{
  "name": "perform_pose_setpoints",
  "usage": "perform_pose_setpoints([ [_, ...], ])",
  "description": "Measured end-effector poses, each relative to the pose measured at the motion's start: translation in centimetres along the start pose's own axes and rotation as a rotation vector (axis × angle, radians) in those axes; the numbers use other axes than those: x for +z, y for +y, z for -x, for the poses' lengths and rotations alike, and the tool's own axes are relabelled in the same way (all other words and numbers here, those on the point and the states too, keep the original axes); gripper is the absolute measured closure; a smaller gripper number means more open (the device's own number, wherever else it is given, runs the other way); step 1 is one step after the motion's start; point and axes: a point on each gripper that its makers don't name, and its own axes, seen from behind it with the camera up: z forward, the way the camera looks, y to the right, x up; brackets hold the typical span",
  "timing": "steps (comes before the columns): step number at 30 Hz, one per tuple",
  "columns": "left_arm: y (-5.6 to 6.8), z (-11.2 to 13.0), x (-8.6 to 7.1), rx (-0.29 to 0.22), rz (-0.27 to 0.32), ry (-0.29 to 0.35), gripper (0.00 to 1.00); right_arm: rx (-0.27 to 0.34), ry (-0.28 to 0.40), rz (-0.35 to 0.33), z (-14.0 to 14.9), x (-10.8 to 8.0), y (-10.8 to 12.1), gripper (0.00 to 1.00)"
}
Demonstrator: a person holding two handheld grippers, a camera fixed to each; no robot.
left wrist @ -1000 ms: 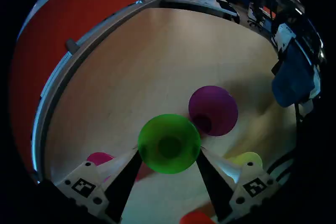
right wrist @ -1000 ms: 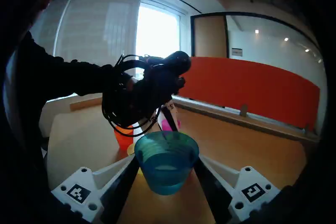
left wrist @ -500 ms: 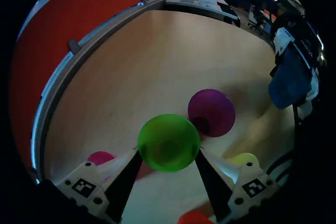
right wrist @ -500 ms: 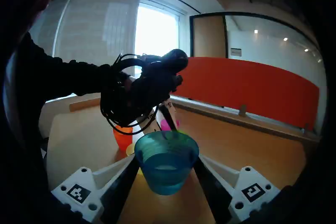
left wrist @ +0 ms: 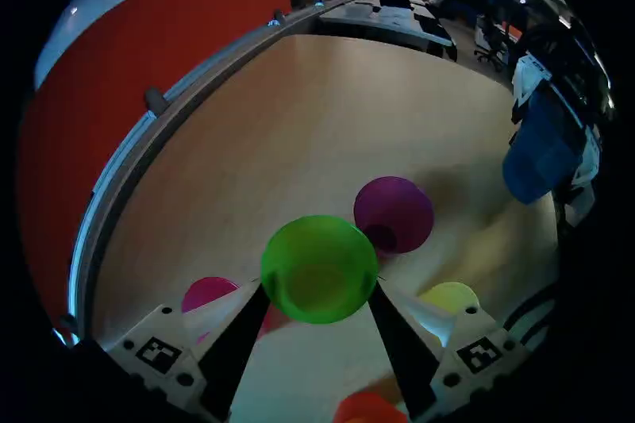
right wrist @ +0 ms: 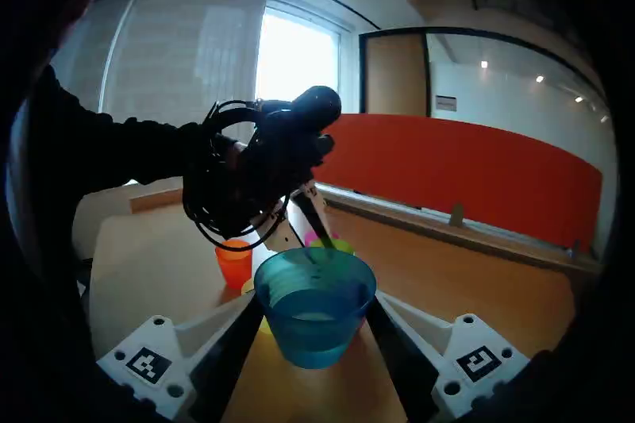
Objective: Pour water
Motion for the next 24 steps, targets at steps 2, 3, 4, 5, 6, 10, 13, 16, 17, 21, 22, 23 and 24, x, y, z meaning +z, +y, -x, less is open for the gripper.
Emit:
perform_pose_setpoints([
  [2, -0.1, -0.1, -0.3, 0.000, -0.009, 0.010, 0.16, 0.000, 0.003, 0.001, -0.2, 0.0, 0.0, 0.12],
  [3, -0.2, -0.2, -0.4, -0.001, -0.013, 0.016, 0.16, 0.000, 0.004, 0.001, -0.3, -0.1, 0.0, 0.12],
  [4, -0.3, -0.3, -0.6, -0.002, -0.016, 0.020, 0.16, 0.000, 0.005, 0.002, -0.3, -0.1, 0.0, 0.12],
  [5, -0.3, -0.4, -0.7, -0.003, -0.019, 0.024, 0.16, 0.000, 0.006, 0.002, -0.3, -0.1, 0.0, 0.12],
  [6, -0.4, -0.5, -0.9, -0.004, -0.022, 0.029, 0.16, 0.000, 0.006, 0.002, -0.3, -0.1, 0.0, 0.12],
  [10, -0.7, -0.7, -1.3, -0.010, -0.035, 0.043, 0.17, -0.003, 0.006, 0.005, -0.5, -0.2, 0.0, 0.12],
  [13, -0.9, -0.8, -1.5, -0.013, -0.042, 0.053, 0.17, -0.003, 0.007, 0.006, -0.6, -0.2, 0.0, 0.12],
  [16, -1.1, -1.0, -1.8, -0.014, -0.049, 0.063, 0.17, -0.003, 0.009, 0.007, -0.7, -0.2, 0.0, 0.12],
  [17, -1.1, -1.1, -1.8, -0.014, -0.051, 0.066, 0.17, -0.002, 0.010, 0.007, -0.7, -0.2, 0.0, 0.12],
  [21, -1.5, -1.4, -2.2, -0.019, -0.063, 0.090, 0.17, -0.003, 0.010, 0.009, -0.8, -0.3, 0.0, 0.12],
  [22, -1.6, -1.5, -2.4, -0.022, -0.066, 0.098, 0.17, -0.004, 0.010, 0.010, -0.8, -0.3, 0.0, 0.12],
  [23, -1.7, -1.6, -2.5, -0.025, -0.069, 0.106, 0.17, -0.004, 0.010, 0.011, -0.8, -0.3, 0.0, 0.12],
  [24, -1.7, -1.7, -2.7, -0.028, -0.071, 0.114, 0.17, -0.004, 0.011, 0.012, -0.8, -0.3, 0.1, 0.12],
])
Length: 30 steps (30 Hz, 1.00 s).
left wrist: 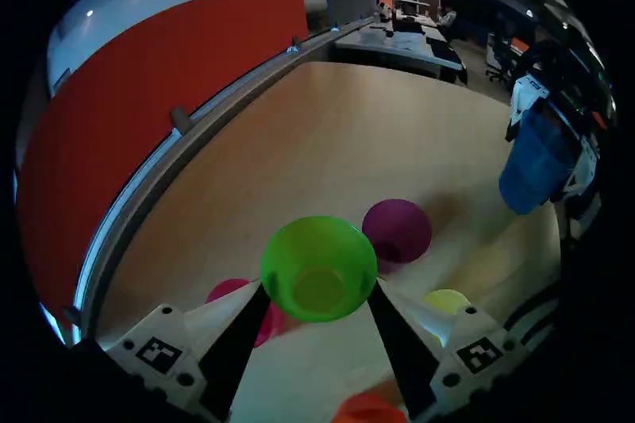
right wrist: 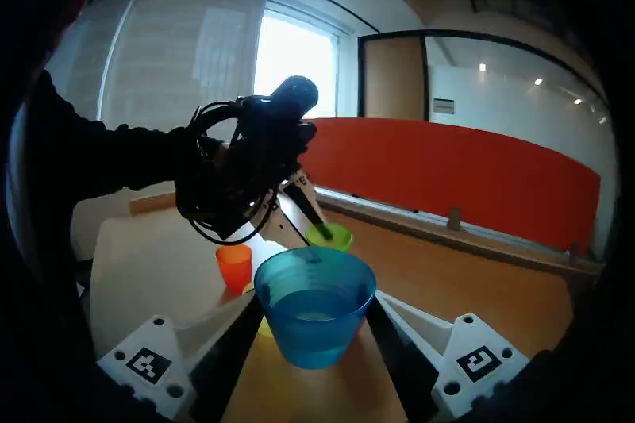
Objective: Pour water
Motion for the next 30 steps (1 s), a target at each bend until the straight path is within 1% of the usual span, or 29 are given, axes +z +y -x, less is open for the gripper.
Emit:
perform_pose_setpoints([
  [6, -0.3, -0.7, -1.2, -0.024, -0.014, 0.068, 0.17, 0.005, 0.007, 0.004, -0.2, -0.1, 0.1, 0.11],
  [11, -0.8, -1.4, -2.7, -0.050, -0.042, 0.133, 0.17, 0.006, 0.012, 0.003, -0.4, -0.1, 0.0, 0.12],
  [15, -1.2, -1.5, -3.7, -0.071, -0.065, 0.168, 0.17, 0.000, 0.015, 0.002, -0.7, -0.1, -0.2, 0.12],
  [30, -1.6, -3.3, -7.1, -0.109, -0.135, 0.340, 0.17, -0.011, 0.025, 0.000, -1.4, 0.0, -0.7, 0.12],
])
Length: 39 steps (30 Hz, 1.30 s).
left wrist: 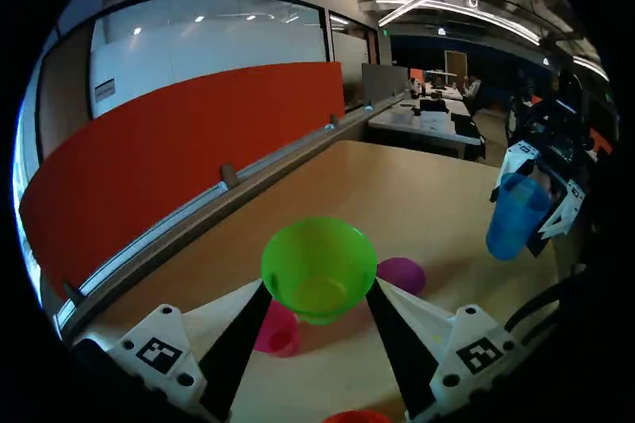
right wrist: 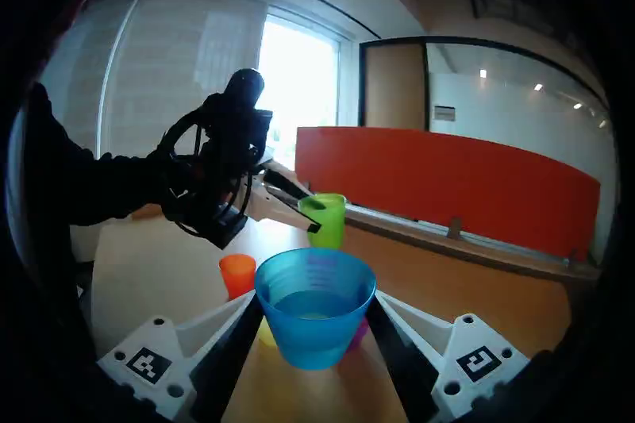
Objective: Pour water
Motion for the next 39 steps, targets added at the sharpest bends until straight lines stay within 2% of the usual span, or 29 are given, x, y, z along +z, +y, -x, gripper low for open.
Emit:
perform_pose_setpoints([
  [9, -0.3, -1.5, -1.5, -0.006, -0.037, 0.089, 0.17, -0.007, 0.003, -0.003, -0.5, 0.1, -0.4, 0.12],
  [29, -0.5, -3.0, -5.6, -0.054, -0.100, 0.268, 0.16, -0.017, 0.016, -0.015, -1.5, 0.2, -1.2, 0.12],
  [35, -0.6, -2.9, -6.3, -0.087, -0.112, 0.298, 0.16, -0.016, 0.018, -0.022, -1.6, 0.4, -1.2, 0.12],
  [39, -0.5, -2.6, -6.6, -0.089, -0.114, 0.306, 0.16, -0.021, 0.018, -0.025, -1.8, 0.4, -1.4, 0.12],
])
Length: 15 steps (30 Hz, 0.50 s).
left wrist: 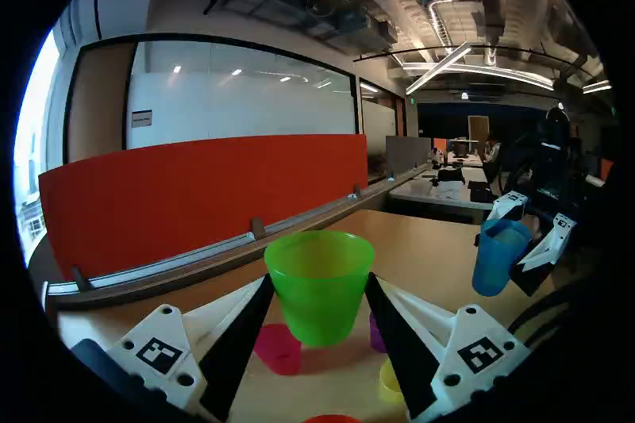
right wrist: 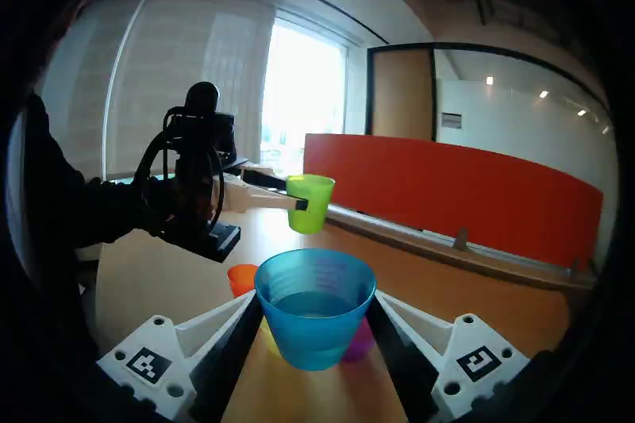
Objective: Pour water
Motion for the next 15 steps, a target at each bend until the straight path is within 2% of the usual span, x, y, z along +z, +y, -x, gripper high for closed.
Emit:
perform_pose_setpoints([
  [15, 0.7, 1.7, -2.0, -0.023, -0.008, -0.024, 0.16, -0.006, 0.006, -0.038, -0.9, 0.8, -0.7, 0.12],
])
